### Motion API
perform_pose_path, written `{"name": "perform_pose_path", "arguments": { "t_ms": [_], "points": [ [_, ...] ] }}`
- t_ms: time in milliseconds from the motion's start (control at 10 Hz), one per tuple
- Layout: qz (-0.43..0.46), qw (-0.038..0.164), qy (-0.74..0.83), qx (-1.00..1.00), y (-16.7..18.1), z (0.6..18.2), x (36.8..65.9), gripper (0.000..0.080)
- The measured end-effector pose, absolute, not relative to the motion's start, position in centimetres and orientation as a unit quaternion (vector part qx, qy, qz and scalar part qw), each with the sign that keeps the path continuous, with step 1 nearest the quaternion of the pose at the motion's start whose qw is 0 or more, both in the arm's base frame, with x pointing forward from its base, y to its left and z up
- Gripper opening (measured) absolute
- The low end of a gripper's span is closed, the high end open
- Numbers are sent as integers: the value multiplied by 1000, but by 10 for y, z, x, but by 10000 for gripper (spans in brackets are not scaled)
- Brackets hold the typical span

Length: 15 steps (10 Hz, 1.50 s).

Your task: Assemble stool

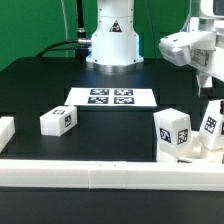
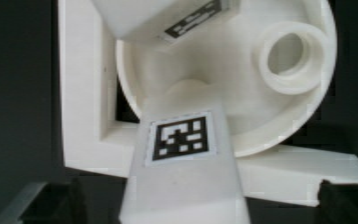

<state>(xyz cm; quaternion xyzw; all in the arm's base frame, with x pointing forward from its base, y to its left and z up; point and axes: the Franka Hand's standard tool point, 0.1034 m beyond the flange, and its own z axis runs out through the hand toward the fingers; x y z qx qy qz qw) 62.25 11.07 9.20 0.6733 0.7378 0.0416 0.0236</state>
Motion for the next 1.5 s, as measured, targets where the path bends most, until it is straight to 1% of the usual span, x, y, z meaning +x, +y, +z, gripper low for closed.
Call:
{"name": "perform_pose_path", "arguments": {
  "t_ms": [200,300,400,500,600,800,900,1200,1400,1500],
  "points": [
    [40,20,735,677,113,86,624,649],
    [39,19,734,678,113,84,623,516],
    [39,19,734,678,112,84,623,516],
    [38,19,733,678,112,84,623,378],
    [38,19,731,681,111,84,623,345],
    [39,18,719,693,111,84,623,345],
    [39,15,690,723,110,83,622,345],
    [28,-12,595,803,101,83,619,344],
    [31,-23,532,846,99,83,619,344],
    [35,-22,512,858,98,83,620,344]
  ]
}}
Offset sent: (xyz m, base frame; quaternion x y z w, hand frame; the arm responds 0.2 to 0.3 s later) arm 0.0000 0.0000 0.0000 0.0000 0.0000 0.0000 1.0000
